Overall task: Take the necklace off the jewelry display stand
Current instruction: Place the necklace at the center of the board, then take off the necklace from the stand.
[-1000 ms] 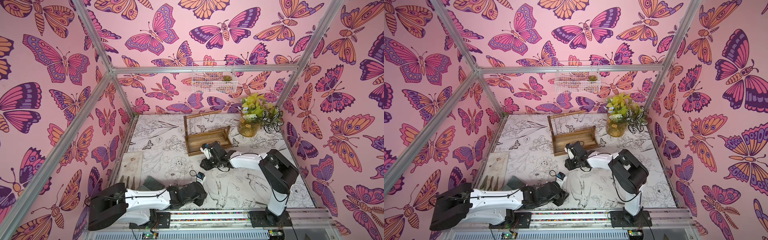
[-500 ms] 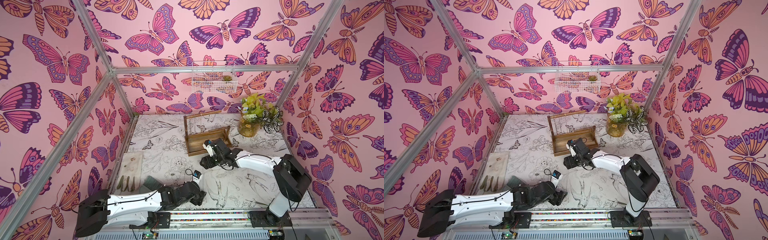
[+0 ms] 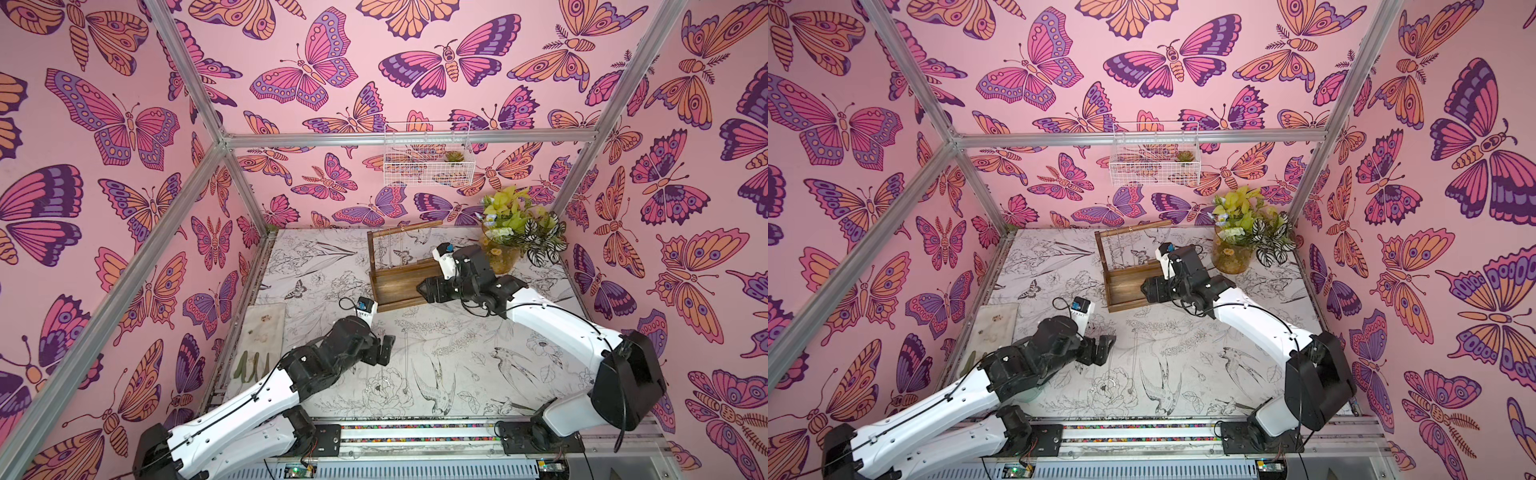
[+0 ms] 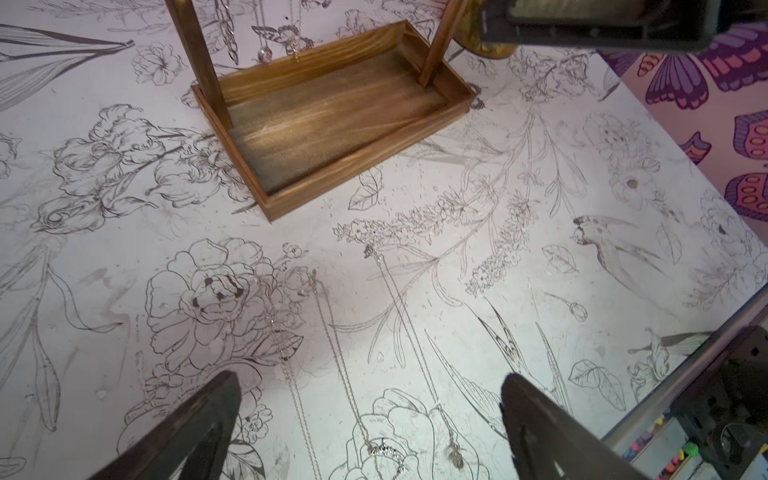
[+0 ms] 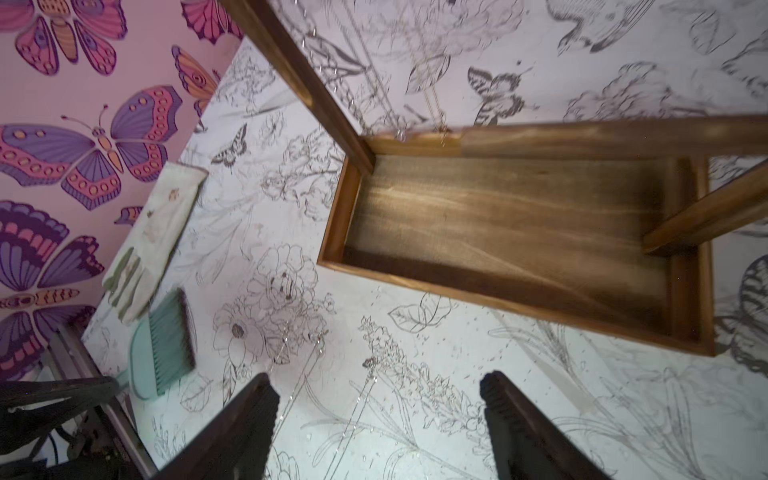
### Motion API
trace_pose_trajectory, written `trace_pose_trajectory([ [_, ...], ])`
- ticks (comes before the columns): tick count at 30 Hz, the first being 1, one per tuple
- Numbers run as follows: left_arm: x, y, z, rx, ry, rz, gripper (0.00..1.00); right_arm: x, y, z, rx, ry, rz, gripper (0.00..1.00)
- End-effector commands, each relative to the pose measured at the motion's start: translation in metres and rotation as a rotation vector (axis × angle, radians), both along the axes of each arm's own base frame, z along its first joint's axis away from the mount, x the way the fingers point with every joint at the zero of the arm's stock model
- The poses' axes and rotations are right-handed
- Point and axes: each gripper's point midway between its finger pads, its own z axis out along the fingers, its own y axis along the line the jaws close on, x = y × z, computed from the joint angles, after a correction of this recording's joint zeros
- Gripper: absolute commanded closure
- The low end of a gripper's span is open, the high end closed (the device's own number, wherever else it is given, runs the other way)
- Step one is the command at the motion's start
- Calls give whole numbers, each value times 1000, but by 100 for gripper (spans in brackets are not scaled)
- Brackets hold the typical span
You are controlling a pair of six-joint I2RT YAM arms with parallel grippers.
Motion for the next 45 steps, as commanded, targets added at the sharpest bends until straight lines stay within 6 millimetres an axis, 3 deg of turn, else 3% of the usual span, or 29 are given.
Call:
trace_pose_trajectory([
  [1,4,-4,1,28,39,-95,0,23,5,19,17,-61,19,23],
  [2,8,-4,5,19,37,-93,0,29,6,28,26,-87,20,24],
  [3,13,-3,8,10,37,-91,0,40,9,21,20,-83,19,25],
  [10,45,8,22,-64,28,-38,0,91,29,44,95,-197,2,33],
  [18,59,15,20,-98,54,-31,0,122,47,48,154,-284,0,43],
  [33,71,16,9,-113,82,-33,0,138,72,46,219,-305,25,52],
  [45,68,19,6,-114,89,-27,0,140,83,41,240,-314,15,64],
])
